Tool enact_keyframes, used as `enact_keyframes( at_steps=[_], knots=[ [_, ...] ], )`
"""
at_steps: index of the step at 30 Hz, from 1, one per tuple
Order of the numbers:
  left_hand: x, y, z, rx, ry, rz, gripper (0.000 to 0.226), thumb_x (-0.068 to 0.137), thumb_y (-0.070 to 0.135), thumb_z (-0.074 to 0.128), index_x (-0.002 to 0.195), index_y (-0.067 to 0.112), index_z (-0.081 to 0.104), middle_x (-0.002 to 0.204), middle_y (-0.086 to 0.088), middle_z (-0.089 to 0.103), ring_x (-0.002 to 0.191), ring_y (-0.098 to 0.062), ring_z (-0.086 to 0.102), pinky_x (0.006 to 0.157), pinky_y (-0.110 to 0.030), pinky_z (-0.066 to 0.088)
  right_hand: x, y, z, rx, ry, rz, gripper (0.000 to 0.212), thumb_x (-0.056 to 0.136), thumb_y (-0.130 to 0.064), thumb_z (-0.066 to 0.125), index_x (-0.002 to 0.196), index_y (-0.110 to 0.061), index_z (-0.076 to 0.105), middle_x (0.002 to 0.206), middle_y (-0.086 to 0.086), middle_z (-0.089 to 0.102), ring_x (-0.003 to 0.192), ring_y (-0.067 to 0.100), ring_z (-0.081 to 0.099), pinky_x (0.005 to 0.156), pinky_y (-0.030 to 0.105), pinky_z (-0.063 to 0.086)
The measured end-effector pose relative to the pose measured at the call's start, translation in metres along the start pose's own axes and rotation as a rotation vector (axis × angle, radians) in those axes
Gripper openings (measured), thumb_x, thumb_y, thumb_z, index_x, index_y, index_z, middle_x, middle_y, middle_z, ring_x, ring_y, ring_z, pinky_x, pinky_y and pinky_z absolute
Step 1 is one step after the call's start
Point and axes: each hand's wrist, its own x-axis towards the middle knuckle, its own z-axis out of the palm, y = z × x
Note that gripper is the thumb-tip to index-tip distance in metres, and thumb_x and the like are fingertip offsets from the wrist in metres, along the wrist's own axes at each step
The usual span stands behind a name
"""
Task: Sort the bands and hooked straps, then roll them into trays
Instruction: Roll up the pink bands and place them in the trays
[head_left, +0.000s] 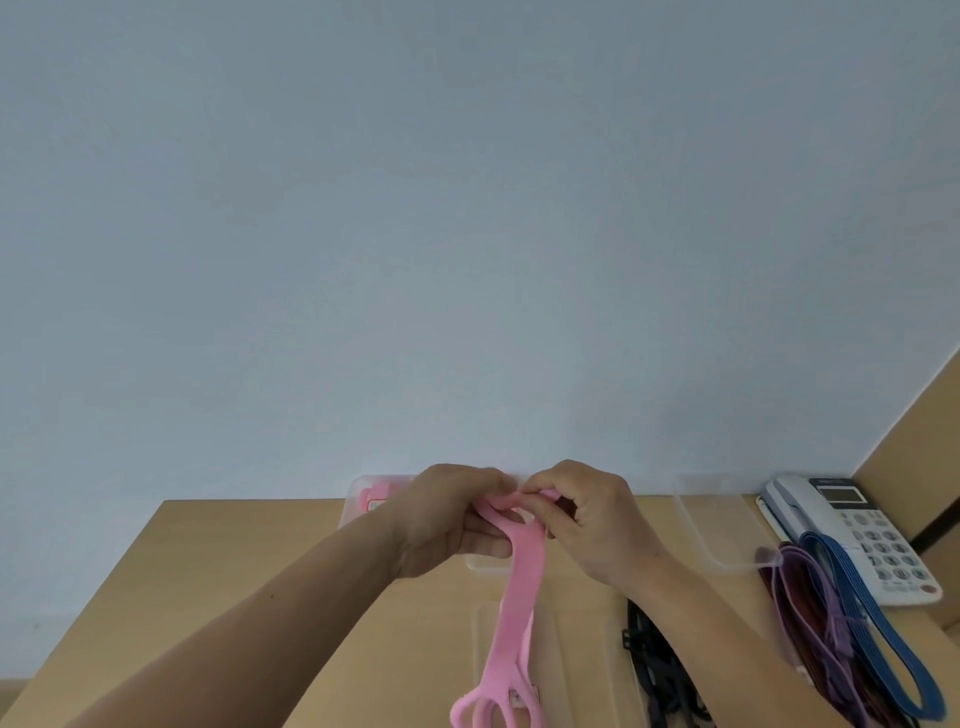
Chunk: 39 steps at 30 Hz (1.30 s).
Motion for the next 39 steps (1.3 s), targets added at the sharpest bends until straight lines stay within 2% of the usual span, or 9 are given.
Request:
enact_keyframes(
  at_steps=[4,9,15,18,22,32,34,36,39],
  knots=[
    [0.001,-0.001,0.0,0.08,0.036,0.076,0.02,0.093,0.004,0.061,0.1,-0.012,0.068,0.097,-0.026,0.071,0.087,-0.036,0.072,0.073,-0.036,0.059,-0.002,0.004,0.002,-0.03,0.042,-0.04,0.008,0.083,-0.014,0.078,0.089,-0.019,0.076,0.077,-0.017,0.062,0.071,0.001,0.063,0.067,0.011,0.047],
    [0.003,-0.004,-0.002,0.249,0.117,0.248,0.014,0.085,0.005,0.075,0.098,-0.001,0.071,0.096,-0.022,0.074,0.087,-0.034,0.074,0.08,-0.04,0.061,-0.005,0.002,0.0,0.442,-0.038,0.351,0.007,0.085,-0.024,0.075,0.091,-0.025,0.073,0.076,0.001,0.072,0.065,0.016,0.068,0.057,0.023,0.051],
    [0.006,-0.01,-0.002,0.408,0.177,0.392,0.022,0.085,0.008,0.072,0.104,0.017,0.068,0.093,-0.005,0.073,0.081,-0.018,0.073,0.075,-0.031,0.059,0.001,-0.005,0.001,0.595,-0.065,0.446,0.013,0.083,-0.031,0.074,0.087,-0.019,0.074,0.07,0.01,0.07,0.058,0.021,0.064,0.051,0.027,0.05],
    [0.005,-0.007,-0.002,0.352,0.155,0.322,0.035,0.082,0.018,0.075,0.115,0.015,0.061,0.098,-0.004,0.075,0.085,-0.022,0.074,0.078,-0.034,0.06,0.004,-0.003,0.001,0.533,-0.052,0.402,0.008,0.088,-0.017,0.073,0.085,-0.025,0.072,0.068,0.002,0.07,0.057,0.015,0.064,0.051,0.024,0.048],
    [-0.001,0.002,-0.005,0.321,0.022,0.17,0.026,0.092,0.022,0.069,0.1,-0.001,0.063,0.094,-0.017,0.076,0.083,-0.032,0.073,0.072,-0.034,0.06,0.004,-0.007,-0.003,0.504,-0.04,0.347,0.004,0.081,-0.026,0.073,0.083,-0.029,0.071,0.072,-0.004,0.069,0.058,0.012,0.065,0.055,0.021,0.049],
    [-0.008,0.008,-0.002,0.006,-0.042,-0.027,0.033,0.096,0.025,0.057,0.107,-0.006,0.062,0.113,-0.037,0.063,0.077,-0.03,0.064,0.063,-0.032,0.055,0.002,-0.008,0.001,0.267,-0.016,0.156,0.034,0.085,0.001,0.072,0.086,-0.033,0.068,0.079,-0.022,0.066,0.072,0.003,0.066,0.065,0.011,0.05],
    [-0.008,0.006,-0.002,-0.005,-0.005,0.007,0.014,0.094,0.014,0.062,0.094,0.001,0.058,0.092,-0.033,0.063,0.083,-0.034,0.065,0.061,-0.032,0.055,0.001,-0.007,0.002,0.246,-0.009,0.134,0.033,0.084,0.002,0.073,0.085,-0.031,0.068,0.078,-0.026,0.065,0.072,0.0,0.063,0.064,0.008,0.047],
    [-0.008,0.005,-0.002,-0.012,0.021,0.048,0.013,0.089,0.005,0.068,0.094,0.003,0.057,0.082,-0.02,0.06,0.097,-0.046,0.064,0.067,-0.037,0.057,-0.001,-0.007,0.004,0.339,-0.019,0.186,0.029,0.084,0.003,0.072,0.085,-0.025,0.069,0.08,-0.019,0.069,0.071,0.002,0.064,0.065,0.012,0.05],
    [-0.007,0.002,-0.002,0.006,0.028,0.109,0.019,0.086,-0.002,0.071,0.1,0.002,0.059,0.096,-0.032,0.066,0.099,-0.05,0.063,0.079,-0.044,0.055,-0.001,-0.007,0.001,0.553,-0.041,0.264,0.023,0.085,0.004,0.068,0.096,-0.017,0.066,0.081,-0.003,0.07,0.068,0.013,0.065,0.064,0.022,0.053]
  ],
)
